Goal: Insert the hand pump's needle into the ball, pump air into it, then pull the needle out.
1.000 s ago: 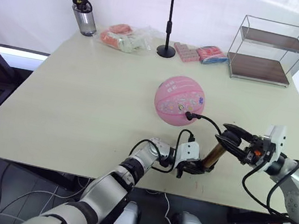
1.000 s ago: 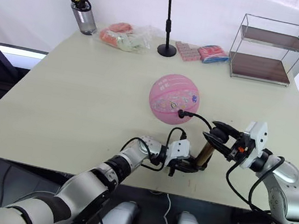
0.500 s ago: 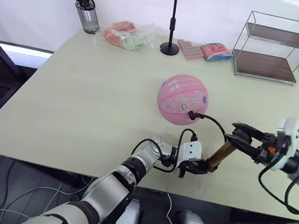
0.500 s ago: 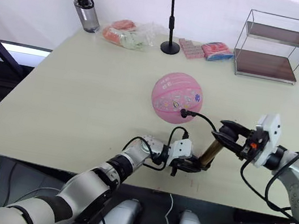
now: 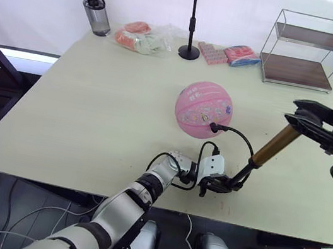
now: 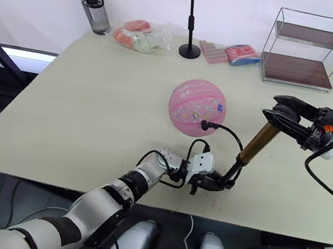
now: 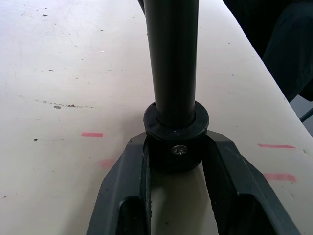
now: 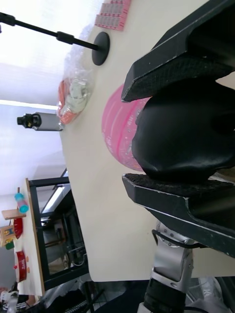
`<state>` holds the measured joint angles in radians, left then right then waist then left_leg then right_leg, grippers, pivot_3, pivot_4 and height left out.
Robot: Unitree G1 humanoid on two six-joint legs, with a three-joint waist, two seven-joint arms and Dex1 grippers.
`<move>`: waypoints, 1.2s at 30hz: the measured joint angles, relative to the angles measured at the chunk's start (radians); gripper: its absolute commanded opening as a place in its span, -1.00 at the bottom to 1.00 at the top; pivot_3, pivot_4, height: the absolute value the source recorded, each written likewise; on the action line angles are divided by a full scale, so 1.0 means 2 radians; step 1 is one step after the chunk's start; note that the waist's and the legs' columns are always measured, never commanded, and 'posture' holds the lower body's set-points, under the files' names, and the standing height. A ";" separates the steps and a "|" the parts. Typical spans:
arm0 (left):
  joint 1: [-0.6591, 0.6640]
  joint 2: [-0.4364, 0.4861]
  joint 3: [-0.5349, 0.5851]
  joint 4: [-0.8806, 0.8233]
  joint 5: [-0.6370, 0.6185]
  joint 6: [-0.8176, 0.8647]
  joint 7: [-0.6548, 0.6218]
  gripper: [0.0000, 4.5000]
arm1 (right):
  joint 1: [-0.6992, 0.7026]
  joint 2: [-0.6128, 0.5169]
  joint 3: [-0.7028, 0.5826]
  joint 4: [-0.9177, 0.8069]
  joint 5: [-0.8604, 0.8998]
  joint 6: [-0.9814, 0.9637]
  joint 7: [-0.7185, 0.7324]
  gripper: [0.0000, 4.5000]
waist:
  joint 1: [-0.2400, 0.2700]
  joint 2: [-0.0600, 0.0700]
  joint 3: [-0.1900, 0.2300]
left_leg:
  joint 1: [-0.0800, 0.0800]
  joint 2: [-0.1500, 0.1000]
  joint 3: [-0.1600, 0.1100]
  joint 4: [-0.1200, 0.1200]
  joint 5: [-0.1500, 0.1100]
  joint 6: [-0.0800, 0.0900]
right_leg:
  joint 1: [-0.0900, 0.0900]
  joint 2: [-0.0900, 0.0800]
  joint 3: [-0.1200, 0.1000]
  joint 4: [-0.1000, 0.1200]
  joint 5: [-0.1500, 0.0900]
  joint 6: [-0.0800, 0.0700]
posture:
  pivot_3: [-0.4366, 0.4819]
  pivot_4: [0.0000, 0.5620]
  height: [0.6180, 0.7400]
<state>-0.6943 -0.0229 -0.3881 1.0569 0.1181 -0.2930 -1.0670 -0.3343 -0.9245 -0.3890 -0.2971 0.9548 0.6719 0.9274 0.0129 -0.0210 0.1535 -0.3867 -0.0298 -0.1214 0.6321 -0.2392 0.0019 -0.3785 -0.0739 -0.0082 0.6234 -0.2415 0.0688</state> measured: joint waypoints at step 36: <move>0.001 0.005 -0.005 0.009 0.004 0.000 0.010 -0.54 | 0.127 0.140 0.134 0.005 -0.176 -0.174 0.003 -0.15 | -0.004 -0.005 -0.008 | 0.003 0.001 -0.001 0.000 0.000 -0.001 | 0.001 0.001 0.001 0.000 0.000 -0.001 | -0.05 -0.47 0.86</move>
<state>-0.6918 -0.0123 -0.3980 1.0744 0.1254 -0.2927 -1.0462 -0.0802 -0.6443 -0.1213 -0.2869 0.6037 0.3236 0.9326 0.0048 -0.0304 0.1369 -0.3809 -0.0270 -0.1241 0.6317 -0.2401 0.0003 -0.3758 -0.0719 -0.0061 0.6237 -0.2422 0.0677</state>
